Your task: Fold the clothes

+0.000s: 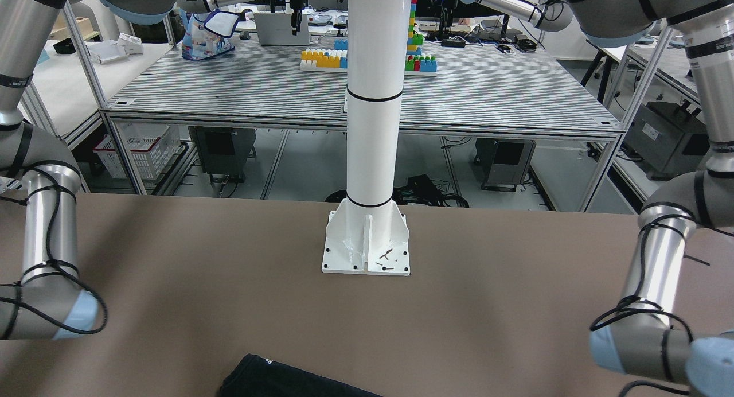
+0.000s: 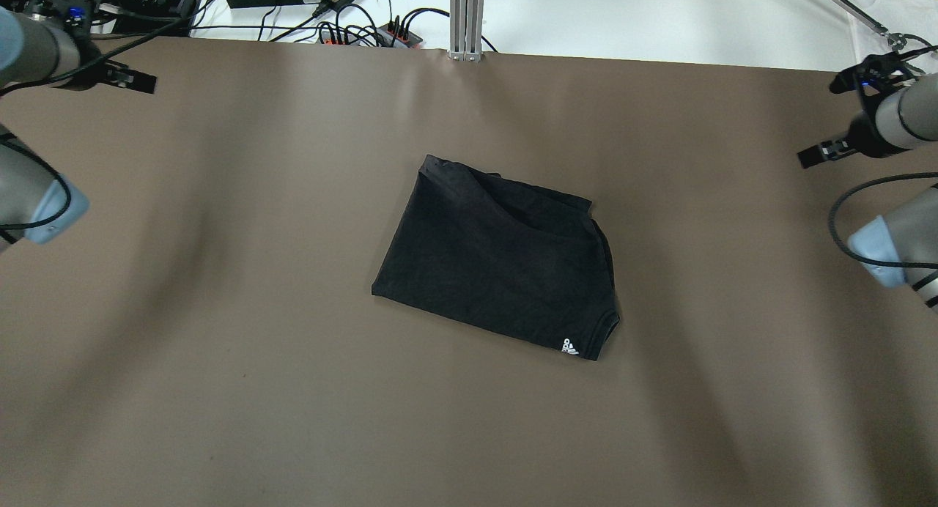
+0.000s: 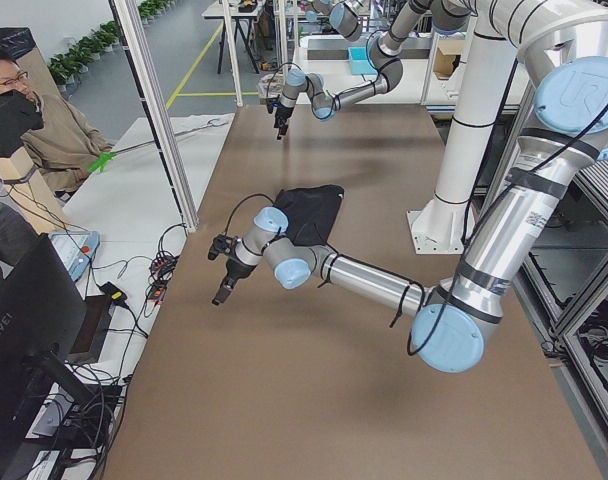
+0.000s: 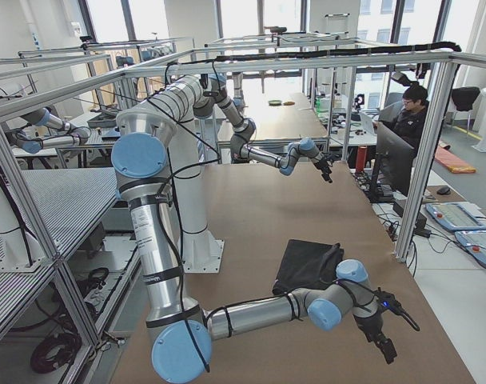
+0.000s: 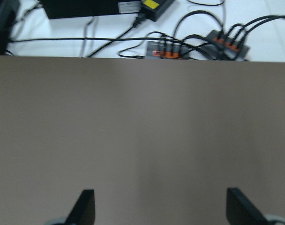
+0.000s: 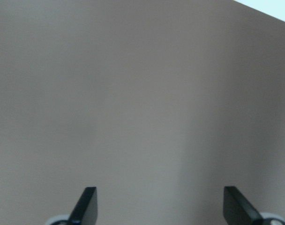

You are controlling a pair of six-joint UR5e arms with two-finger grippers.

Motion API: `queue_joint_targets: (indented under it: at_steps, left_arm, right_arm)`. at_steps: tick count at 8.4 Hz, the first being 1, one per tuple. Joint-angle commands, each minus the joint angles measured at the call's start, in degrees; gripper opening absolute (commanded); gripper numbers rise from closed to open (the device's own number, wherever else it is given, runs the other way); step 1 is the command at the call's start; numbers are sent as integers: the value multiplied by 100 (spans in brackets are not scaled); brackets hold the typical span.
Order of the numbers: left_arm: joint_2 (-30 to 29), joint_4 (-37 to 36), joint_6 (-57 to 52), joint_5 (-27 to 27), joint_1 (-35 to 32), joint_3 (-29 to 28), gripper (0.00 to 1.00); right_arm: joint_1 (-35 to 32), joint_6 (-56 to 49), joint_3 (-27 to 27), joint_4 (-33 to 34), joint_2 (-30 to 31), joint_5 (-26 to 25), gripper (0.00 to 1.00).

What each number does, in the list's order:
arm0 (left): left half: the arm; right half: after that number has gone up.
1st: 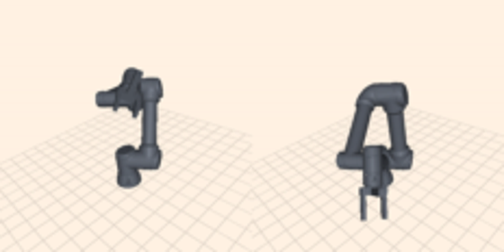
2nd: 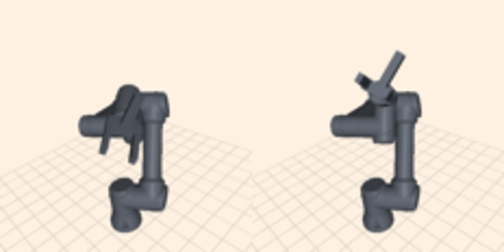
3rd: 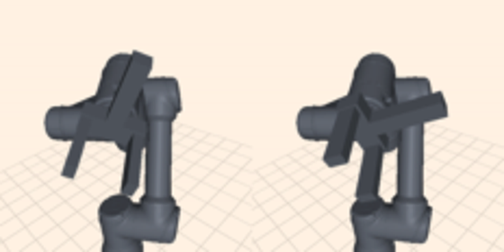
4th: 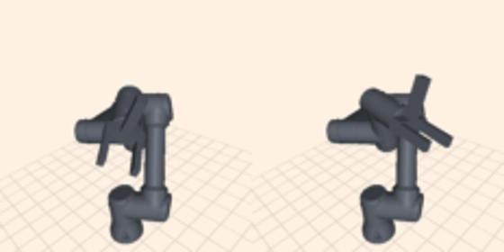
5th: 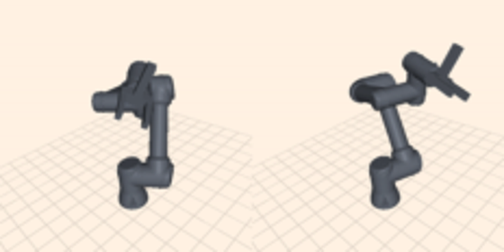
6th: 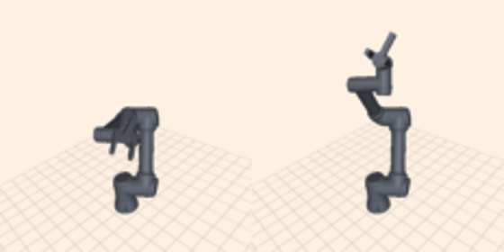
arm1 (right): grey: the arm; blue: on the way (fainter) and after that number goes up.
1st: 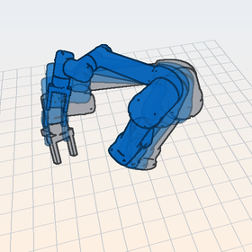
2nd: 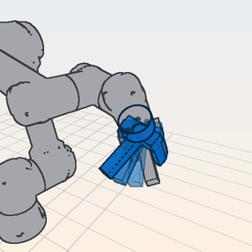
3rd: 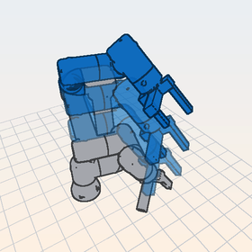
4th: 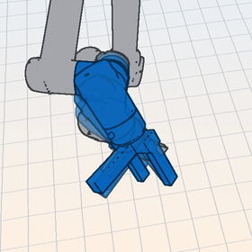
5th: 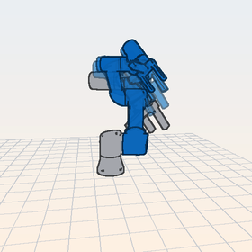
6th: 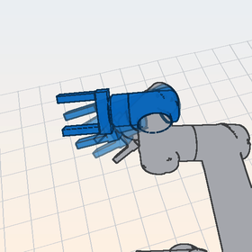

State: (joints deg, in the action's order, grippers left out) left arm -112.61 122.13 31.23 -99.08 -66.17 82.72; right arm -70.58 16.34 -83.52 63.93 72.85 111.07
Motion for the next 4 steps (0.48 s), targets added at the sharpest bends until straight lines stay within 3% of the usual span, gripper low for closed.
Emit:
queue_joint_targets:
  at_steps: [1, 2, 4]
  left_arm:
    - [1027, 361, -2070, -23, -1034, 183, 100]
    - [1353, 633, -2756, -32, -1429, 183, 100]
    - [1960, 1126, -3323, -23, -1836, 201, 100]
  right_arm:
    - [-614, -1586, 20, -213, 633, -1178, 95]
    - [-902, -1982, 177, -240, 721, -1358, 95]
    - [-1605, -2957, 834, -1036, 748, -1299, 95]
